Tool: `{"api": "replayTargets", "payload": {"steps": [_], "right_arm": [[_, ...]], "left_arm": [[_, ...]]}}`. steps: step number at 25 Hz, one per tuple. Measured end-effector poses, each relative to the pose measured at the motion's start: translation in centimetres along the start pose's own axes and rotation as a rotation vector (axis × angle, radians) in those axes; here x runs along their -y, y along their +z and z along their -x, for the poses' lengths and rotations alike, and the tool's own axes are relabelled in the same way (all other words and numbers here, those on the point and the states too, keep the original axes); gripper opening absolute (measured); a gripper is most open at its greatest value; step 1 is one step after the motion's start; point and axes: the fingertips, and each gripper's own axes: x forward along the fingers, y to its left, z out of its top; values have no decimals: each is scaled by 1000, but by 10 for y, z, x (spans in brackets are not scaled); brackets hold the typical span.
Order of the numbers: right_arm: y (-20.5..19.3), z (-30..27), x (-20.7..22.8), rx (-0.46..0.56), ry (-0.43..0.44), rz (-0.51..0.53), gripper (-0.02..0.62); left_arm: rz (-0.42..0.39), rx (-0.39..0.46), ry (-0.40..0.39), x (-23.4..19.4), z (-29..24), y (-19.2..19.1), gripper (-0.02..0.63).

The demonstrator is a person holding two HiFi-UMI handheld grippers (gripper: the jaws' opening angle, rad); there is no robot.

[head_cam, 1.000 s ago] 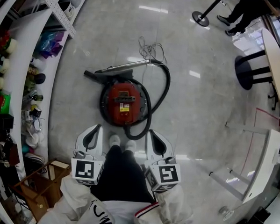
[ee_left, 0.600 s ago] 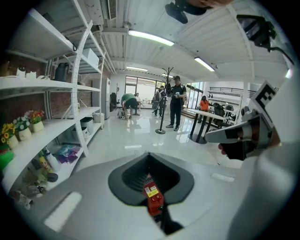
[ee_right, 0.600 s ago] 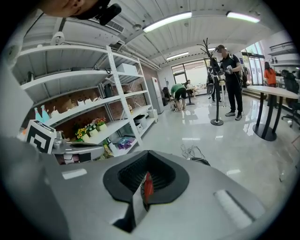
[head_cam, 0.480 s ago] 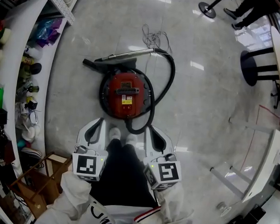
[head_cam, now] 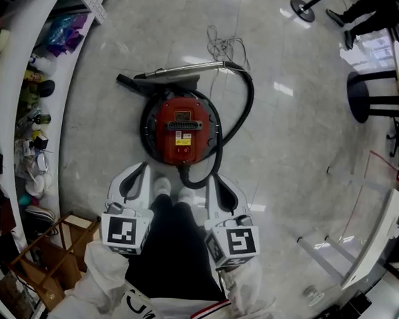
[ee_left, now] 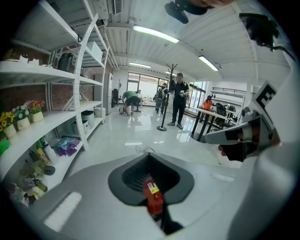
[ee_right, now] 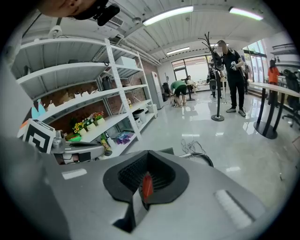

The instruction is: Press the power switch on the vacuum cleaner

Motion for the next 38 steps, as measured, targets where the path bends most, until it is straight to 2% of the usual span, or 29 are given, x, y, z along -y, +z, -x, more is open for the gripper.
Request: {"api": "replayTargets", "payload": {"steps": [17,32,38], "right_arm": [[-31,-36,12,-64,-20,-4,0],[-78,-90,25,-167,-22,17,0],[-117,-114,31,-253,-25,17,0]], "left_arm": [[16,-37,-33,-1,-31,-24,0],[47,-49,-43,0,-38,-27,0],[57,-46,-44,1,-36,-27,0]]}}
